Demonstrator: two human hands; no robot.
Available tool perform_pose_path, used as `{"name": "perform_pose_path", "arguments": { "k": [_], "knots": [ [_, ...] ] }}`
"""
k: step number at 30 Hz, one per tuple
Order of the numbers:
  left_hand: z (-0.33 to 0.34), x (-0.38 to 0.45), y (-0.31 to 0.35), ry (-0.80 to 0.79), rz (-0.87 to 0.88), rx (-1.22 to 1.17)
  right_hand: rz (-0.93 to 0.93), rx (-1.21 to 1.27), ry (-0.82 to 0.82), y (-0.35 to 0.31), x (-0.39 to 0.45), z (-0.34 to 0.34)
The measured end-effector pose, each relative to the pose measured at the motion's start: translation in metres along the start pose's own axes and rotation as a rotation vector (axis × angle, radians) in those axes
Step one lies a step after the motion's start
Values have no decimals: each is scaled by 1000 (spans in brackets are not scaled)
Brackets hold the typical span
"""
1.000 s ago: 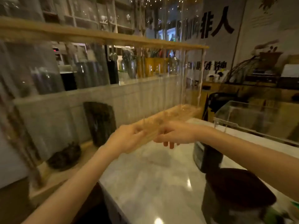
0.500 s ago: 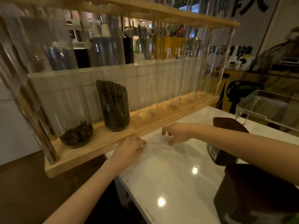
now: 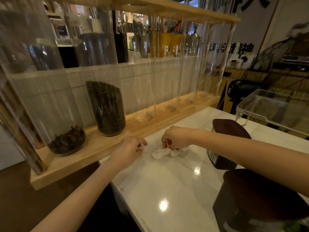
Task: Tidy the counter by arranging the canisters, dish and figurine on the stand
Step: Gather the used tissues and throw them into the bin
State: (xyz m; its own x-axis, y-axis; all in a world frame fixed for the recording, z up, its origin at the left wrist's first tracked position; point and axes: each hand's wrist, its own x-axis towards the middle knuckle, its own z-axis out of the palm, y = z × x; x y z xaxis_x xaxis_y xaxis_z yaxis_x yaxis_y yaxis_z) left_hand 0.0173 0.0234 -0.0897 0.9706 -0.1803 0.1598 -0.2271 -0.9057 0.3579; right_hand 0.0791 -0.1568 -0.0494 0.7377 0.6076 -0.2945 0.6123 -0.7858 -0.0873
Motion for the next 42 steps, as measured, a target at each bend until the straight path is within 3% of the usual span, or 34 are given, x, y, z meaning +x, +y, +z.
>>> {"name": "perform_pose_path", "arguments": {
  "k": [9,17,27,33,38,42],
  "knots": [
    [-33,21,33,110,120,-88,22,192,211,7,-38,-30],
    [-69,11,86,262,254,-290,87,430,551,3,-116,-55],
    [-76,-12,182,150,584,-410,436,644,931,-10,-255,-51],
    [-65,-61,245,145,845,-468,584,697,1042,-38,-348,-23],
    [-48,-116,292,5,996,-508,702,764,1070,-67,-419,17],
    [-25,-172,317,-150,1015,-477,802,787,956,-98,-468,63]
  ]
}}
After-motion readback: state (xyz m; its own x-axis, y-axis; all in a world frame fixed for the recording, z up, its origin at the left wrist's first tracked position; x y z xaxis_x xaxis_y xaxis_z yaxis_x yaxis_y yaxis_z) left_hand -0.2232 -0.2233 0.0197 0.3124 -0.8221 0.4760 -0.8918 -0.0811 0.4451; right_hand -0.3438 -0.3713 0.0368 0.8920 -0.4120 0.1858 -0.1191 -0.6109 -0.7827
